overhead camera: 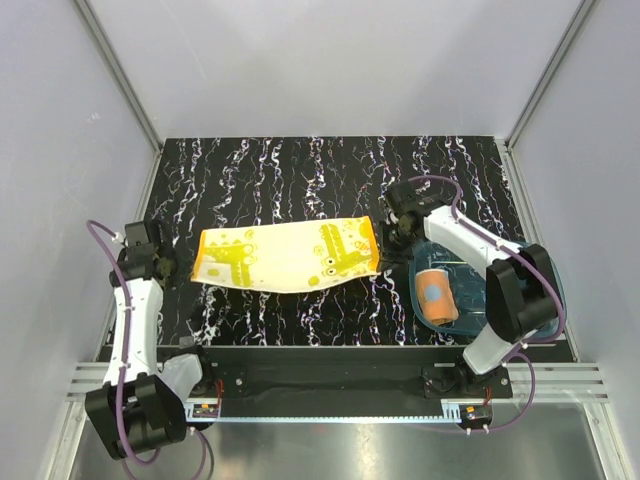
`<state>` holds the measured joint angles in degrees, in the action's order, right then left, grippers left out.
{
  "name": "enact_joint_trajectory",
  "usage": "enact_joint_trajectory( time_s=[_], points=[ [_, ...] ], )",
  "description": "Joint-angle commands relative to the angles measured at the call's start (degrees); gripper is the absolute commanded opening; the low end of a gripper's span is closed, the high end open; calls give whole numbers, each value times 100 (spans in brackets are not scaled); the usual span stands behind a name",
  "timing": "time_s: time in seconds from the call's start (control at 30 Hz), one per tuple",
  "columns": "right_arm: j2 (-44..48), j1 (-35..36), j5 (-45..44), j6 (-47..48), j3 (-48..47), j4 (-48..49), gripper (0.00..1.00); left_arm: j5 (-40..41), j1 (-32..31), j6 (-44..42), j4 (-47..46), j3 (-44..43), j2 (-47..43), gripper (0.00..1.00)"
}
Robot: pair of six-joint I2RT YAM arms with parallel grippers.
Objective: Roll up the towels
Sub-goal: Fold the towel
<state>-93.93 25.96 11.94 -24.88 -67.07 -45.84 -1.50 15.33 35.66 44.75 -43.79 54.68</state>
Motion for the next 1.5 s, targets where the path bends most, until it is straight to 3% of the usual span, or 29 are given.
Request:
enact_joint_trajectory(
  time_s=[0.0, 0.53, 1.17, 1.23, 1.33, 1.47],
  points=[
    [-186, 50, -254, 27, -631, -267, 0, -96, 31, -252, -72, -481, 271, 0],
    [-1918, -354, -333, 397, -3118, -908, 0, -71, 31, -358, -371, -1781, 2389, 0],
    [-3297, -574, -351, 520, -4508, -1278, 0, 44, -206, -262, -274, -3196, 4252, 0],
    [-3517, -592, -333, 511, -4735, -1304, 4, 18, -224, -235, -265, -3267, 4498, 0],
    [-3763, -679, -351, 493, -5200, -1462, 21, 0, -224, -191, -116, -3627, 4850, 0],
    [-4221, -890, -289, 511, -5948, -1726, 34, 44, -224, -173, 287, -4338, 5359, 12]
  ],
)
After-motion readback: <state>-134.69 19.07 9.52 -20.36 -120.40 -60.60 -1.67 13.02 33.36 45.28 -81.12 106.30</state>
